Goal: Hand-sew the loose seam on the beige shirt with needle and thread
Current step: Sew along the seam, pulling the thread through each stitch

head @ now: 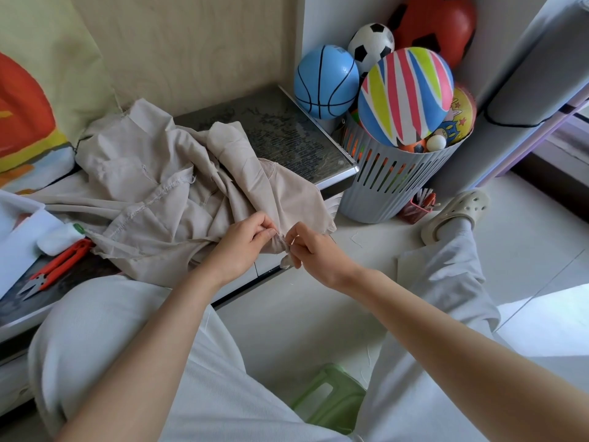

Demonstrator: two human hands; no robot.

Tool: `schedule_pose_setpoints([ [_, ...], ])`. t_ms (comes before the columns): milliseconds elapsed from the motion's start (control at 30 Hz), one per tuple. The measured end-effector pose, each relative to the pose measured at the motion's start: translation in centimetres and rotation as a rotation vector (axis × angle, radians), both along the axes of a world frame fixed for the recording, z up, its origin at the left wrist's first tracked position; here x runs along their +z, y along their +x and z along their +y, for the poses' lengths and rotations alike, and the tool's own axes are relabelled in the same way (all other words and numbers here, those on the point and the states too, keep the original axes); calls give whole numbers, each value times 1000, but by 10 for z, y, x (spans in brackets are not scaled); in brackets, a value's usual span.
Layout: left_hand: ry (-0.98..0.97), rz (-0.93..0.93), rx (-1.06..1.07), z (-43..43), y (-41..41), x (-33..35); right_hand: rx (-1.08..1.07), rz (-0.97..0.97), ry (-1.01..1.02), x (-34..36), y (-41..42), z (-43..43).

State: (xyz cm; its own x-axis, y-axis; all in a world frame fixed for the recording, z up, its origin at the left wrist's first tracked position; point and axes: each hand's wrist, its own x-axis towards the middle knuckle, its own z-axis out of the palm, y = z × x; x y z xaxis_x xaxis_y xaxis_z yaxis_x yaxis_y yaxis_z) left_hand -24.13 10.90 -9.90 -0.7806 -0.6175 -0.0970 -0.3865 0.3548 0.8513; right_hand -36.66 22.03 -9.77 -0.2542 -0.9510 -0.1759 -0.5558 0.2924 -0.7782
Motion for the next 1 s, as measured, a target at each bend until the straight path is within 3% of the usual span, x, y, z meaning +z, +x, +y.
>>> schedule_pose_setpoints([
  [1000,120,71,9,2,0,11,-69,-95,-47,6,1,-4],
])
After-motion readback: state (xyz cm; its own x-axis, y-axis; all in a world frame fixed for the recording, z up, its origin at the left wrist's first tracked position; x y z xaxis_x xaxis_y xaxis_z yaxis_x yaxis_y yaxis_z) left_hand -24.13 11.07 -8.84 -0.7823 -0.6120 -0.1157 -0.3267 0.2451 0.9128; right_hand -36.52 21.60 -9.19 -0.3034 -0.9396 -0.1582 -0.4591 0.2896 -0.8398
